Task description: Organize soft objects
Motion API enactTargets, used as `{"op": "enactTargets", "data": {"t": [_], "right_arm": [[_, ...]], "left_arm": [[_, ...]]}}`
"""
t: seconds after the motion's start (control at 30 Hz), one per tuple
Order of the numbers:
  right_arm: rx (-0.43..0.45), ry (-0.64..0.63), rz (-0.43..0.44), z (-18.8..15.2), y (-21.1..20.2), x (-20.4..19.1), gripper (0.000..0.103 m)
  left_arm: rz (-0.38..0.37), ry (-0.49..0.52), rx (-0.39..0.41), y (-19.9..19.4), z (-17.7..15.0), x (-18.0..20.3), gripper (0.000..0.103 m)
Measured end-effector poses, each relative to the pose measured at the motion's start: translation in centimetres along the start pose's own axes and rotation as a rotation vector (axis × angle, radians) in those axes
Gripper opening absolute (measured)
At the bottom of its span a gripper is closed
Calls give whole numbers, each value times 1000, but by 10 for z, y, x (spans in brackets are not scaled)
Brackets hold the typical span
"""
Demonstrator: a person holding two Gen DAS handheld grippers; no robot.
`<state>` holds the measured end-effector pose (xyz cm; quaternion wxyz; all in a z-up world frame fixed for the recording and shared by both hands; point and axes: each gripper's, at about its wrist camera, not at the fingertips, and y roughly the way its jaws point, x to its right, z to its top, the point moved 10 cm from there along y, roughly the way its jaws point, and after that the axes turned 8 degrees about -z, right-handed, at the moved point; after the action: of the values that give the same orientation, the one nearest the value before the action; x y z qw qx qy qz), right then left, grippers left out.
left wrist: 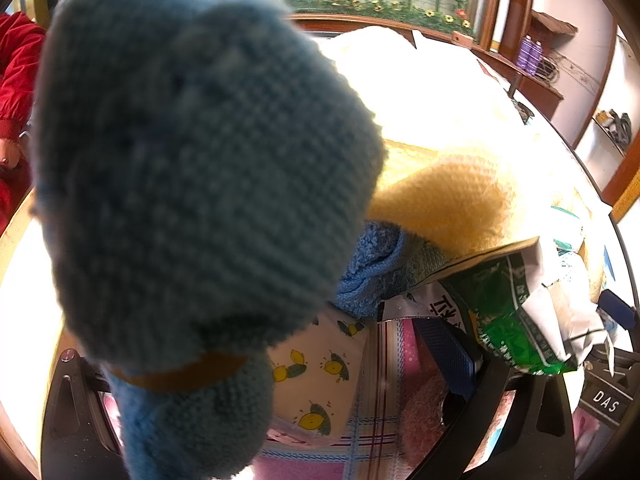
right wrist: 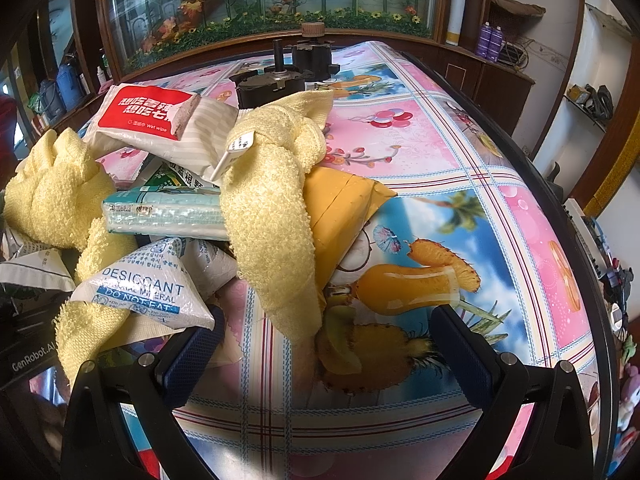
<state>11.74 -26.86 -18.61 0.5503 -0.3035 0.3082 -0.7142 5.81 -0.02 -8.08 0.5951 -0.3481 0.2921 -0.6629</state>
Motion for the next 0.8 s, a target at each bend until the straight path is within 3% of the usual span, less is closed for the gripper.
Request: {"op": "enactTargets", "data": {"t": [0.43, 0.53, 0.7, 0.8], "right_arm": [[-55, -18, 20, -4, -1, 0, 103], [-56, -14, 20, -3, 1, 1, 103], [-55, -21, 20, -2, 1, 0, 103], [-55, -23, 18, -3, 1, 0, 103]], "left_arm": [[-5, 3, -3, -6, -7, 3, 103], [-56, 71, -25, -10, -15, 13, 103], [-60, 85, -27, -15, -24, 16, 103], [-142, 146, -55, -21, -30, 28, 99]]}}
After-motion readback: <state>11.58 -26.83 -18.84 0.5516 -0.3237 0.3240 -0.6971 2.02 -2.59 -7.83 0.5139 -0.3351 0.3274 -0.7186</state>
